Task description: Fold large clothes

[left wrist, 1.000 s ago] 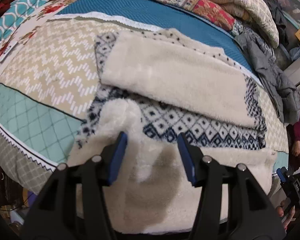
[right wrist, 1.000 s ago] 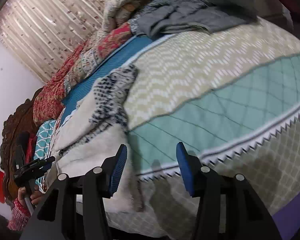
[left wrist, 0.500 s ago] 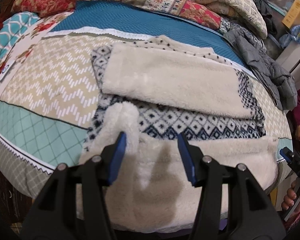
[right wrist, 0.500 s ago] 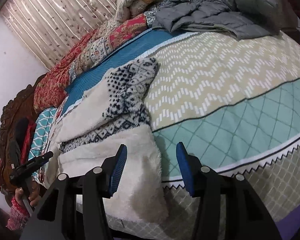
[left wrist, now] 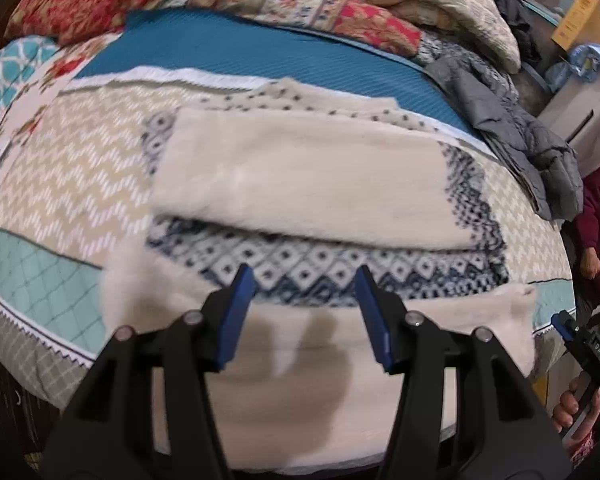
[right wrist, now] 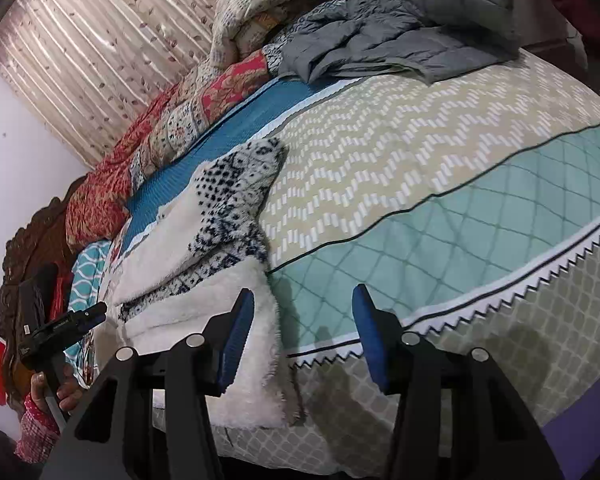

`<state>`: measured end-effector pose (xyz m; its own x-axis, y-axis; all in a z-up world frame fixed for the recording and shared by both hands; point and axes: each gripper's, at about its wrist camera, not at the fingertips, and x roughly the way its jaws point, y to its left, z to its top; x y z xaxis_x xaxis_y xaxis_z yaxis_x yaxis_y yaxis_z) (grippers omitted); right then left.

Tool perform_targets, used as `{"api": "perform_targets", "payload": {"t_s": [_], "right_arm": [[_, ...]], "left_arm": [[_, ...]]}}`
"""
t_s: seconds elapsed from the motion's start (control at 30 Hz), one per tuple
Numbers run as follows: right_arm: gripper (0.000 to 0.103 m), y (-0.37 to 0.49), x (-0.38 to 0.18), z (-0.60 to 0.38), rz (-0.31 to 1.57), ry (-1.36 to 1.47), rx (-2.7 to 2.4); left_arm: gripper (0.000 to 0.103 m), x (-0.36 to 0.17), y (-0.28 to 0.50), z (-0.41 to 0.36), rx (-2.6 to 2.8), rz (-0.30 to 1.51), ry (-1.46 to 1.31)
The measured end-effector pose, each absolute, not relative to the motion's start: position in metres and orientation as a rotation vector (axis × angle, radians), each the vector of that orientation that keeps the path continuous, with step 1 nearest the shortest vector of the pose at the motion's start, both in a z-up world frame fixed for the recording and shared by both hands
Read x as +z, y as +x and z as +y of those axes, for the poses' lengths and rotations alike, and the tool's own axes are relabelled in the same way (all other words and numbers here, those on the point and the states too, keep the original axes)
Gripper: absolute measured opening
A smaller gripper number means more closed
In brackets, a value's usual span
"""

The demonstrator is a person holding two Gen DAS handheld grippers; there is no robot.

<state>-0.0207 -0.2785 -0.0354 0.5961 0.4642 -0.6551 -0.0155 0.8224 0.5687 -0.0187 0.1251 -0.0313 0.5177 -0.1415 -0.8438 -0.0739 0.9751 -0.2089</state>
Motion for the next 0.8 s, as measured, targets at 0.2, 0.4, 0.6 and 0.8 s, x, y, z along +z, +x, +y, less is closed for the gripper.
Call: {"api": "perform_targets", "payload": {"t_s": [0.2,0.4,0.6,0.8], "right_arm": [[0.048,-0.024,-0.041,-0.293,0.888,0.583,0.283],[0.048,-0.026,-0.045,-0.301,0.875,0.607,0.294],[0.048,-0.023,-0.054,-0.304,0.883,0.607,0.313],[0.048,-0.024,-0.053,-0.307,0.874,0.616,0.318]], "left_arm": [[0.050,-0.030,-0.011,0.102,-0.058,1.051,-0.191],[0.050,-0.030,-0.007,0.091,-0.049,1.068,-0.162],[0.050,-0.030,0.000,0.078,-0.042,1.081,-0.137],[0.050,-0.026,0.001,0.071,-0.059,1.069,-0.136]]}}
